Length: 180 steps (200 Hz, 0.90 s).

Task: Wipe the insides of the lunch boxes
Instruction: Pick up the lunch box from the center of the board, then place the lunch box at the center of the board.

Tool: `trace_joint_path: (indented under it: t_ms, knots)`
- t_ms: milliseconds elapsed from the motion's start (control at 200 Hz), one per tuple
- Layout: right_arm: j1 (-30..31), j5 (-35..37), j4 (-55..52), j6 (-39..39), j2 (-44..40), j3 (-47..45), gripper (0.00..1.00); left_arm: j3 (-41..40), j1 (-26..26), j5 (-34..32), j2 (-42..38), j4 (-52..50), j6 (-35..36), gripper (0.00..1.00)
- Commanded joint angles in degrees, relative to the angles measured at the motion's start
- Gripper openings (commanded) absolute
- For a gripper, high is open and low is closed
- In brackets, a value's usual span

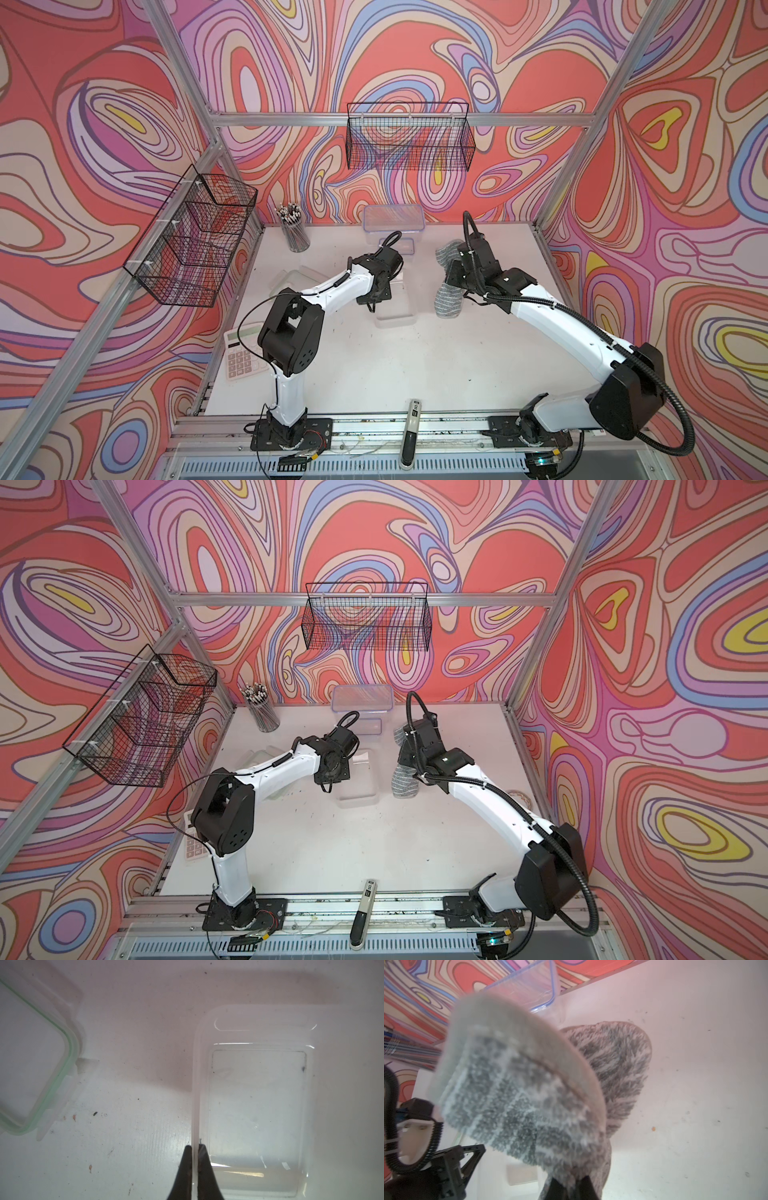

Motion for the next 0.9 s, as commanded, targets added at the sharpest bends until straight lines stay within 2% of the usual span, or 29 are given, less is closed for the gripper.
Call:
trace_joint_path:
  t_ms: [0,205,431,566,741,896]
  knots:
    - [-2.94,1.80,-3.60,1.19,-0.87,-3.35,0.00,2.87,3.93,-1.02,1.37,-4.39,-1.97,0.00]
    - [-7.23,-0.06,-2.38,2.33,0.52,-7.65,0.00,7.26,12.58,1.43,4.00,-3.98,-6.77,0.00]
    - [-11.31,-2.16,-0.32,2.59,4.90,-9.06,0.00,15.66,19.40,1.06,9.54,-3.92,-13.70,0.00]
    - [-12.32,-3.14,-0.10,2.21,7.12,-8.23,0.00,21.91,21.34,-0.42,13.86,-3.81,-15.78,0.00]
    - [-12.67,-3.06,-1.06,1.52,8.20,-6.86,0.00,31.03,22.15,-4.51,19.29,-9.11,-17.04,0.00]
    - [-13.03,-2.98,-1.70,1.32,7.87,-6.31,0.00,30.34,23.63,-6.32,19.52,-10.34,-20.83,0.00]
